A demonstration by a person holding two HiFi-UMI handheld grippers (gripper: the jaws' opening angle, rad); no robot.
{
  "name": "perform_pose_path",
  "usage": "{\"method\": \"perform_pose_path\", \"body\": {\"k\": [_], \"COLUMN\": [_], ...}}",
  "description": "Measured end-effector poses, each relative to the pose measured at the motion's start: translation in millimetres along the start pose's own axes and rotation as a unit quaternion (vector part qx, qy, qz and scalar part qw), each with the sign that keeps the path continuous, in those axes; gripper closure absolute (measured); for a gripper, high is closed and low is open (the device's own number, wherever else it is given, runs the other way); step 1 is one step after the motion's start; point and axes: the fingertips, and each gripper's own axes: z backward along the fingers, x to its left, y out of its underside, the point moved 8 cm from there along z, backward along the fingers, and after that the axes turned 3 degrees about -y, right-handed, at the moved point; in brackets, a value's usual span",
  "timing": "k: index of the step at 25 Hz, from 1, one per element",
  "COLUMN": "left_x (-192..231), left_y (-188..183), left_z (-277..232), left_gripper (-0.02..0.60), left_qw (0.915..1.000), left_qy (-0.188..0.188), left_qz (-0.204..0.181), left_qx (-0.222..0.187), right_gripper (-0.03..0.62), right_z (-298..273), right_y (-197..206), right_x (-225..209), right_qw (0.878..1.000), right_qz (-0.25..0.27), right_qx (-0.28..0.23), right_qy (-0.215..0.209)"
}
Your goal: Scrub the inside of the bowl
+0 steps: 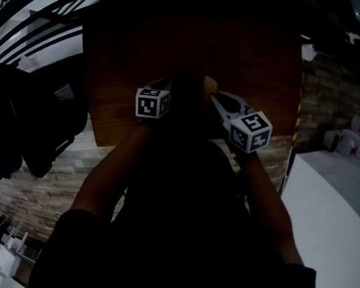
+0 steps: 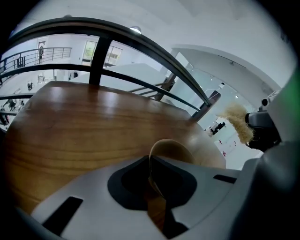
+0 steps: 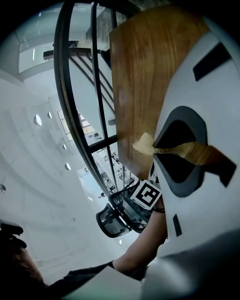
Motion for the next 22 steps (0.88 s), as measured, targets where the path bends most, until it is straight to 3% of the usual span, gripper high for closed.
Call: {"method": "perform_pose_path", "body": {"k": [3,6,12,16,22], "left_x": [0,3,-3,-22,-74], "left_y": [1,3,-13,-26,-17], "left_z": [-1,6,46,92,158], "left_gripper": [0.563,0.499,0.495,0.525,0.584], "left_qw": [1.0,0.9998,0.996,0.9897,0.9768], "left_qy": [-0.003,-0.001,-0.023,-0.051,-0.08], "left_qz": [-0.003,0.001,0.004,0.009,0.01], "left_qx": [-0.008,-0.022,-0.086,-0.133,-0.198], "right_gripper": [0.549,0.549,0.549,0.549,0.549], "right_z": [4,7,24,44,82], "right_y": [0,-1,-7,-12,-9], "right_x": [3,7,9,16,25], "right_qw": [1.0,1.0,0.998,0.995,0.983], "right_qz": [0.002,0.014,0.04,0.074,0.132], "right_qx": [-0.004,-0.008,-0.023,-0.03,-0.055], "right_qy": [-0.003,-0.007,-0.031,-0.062,-0.112]}}
